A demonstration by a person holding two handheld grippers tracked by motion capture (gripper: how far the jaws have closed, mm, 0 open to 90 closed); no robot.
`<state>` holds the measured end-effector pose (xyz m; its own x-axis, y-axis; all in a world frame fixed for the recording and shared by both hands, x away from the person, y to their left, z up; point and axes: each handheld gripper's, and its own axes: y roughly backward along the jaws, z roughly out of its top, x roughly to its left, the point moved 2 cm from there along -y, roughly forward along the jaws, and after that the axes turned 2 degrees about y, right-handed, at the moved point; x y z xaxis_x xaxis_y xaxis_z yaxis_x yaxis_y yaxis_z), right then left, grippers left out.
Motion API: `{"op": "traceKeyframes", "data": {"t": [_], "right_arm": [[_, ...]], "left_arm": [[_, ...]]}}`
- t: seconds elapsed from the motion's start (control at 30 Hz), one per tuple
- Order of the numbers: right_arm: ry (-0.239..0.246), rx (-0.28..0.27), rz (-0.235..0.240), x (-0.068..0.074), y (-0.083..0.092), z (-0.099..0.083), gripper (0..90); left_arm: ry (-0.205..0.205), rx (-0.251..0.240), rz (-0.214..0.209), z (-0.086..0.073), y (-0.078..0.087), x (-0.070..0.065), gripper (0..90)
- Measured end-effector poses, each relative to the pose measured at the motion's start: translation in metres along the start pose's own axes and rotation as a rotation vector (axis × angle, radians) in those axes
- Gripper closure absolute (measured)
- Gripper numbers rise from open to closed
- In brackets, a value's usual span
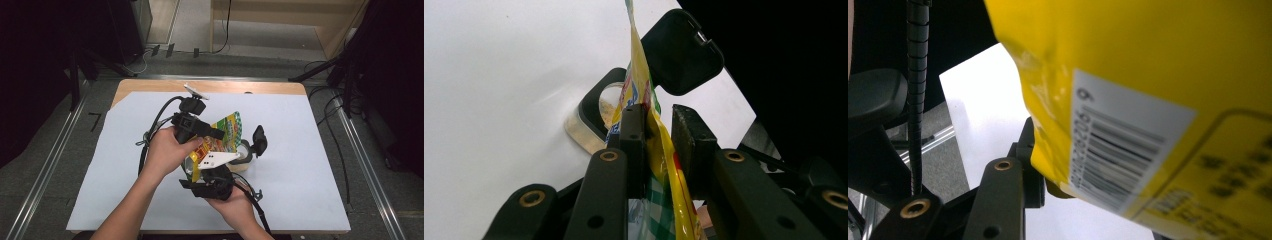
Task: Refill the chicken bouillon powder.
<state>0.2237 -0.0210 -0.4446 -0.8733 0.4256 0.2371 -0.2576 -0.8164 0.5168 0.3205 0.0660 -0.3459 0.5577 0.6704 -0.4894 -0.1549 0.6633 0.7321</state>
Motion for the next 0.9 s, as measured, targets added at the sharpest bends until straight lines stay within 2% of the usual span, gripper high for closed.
{"op": "traceKeyframes", "data": {"t": [0.47,0.63,0.9], "right_arm": [[-0.001,0.002,0.008,0.0015,-0.0003,0.0013,63.7],[0.014,0.000,0.000,0.0020,0.0004,0.0023,63.1],[0.017,0.002,-0.002,0.0023,0.0011,0.0030,63.0]], "left_arm": [[0.001,-0.004,0.004,-0.0006,0.0023,0.0004,76.3],[0.015,-0.004,0.002,-0.0001,0.0032,0.0030,76.4],[0.014,-0.005,-0.009,0.0004,0.0035,0.0044,76.3]]}}
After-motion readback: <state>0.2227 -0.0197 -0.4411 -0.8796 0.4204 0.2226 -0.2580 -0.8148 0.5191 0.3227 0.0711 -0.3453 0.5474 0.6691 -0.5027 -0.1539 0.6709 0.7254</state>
